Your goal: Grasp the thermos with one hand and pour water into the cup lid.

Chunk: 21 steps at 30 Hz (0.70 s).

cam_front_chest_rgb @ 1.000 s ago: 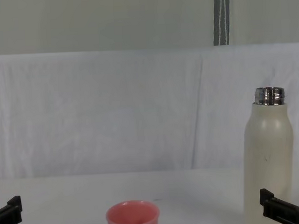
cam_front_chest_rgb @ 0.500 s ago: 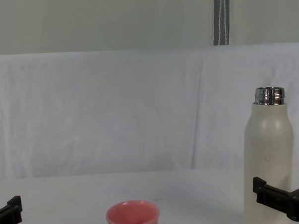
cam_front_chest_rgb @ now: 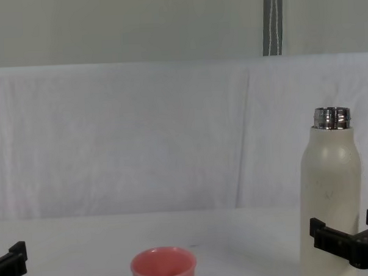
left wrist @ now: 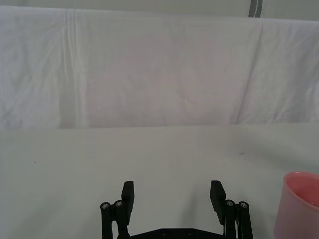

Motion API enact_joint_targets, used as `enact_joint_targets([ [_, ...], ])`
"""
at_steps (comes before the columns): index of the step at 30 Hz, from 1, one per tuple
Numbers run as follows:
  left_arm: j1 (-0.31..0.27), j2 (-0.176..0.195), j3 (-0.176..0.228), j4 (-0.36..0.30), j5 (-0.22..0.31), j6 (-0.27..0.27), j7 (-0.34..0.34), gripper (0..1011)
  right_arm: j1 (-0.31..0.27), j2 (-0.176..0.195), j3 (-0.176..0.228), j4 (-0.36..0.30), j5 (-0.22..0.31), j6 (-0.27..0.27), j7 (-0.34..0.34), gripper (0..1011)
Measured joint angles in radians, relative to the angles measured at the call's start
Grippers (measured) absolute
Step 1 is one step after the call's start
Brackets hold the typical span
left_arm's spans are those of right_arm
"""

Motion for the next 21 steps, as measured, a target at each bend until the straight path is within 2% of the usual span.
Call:
enact_joint_targets([
  [21,0.0,0.0,0.0,0.0,0.0,0.0,0.0,1001,0.072,-0.004,0.001,0.104,0.021,-0.021,0.008,1001],
])
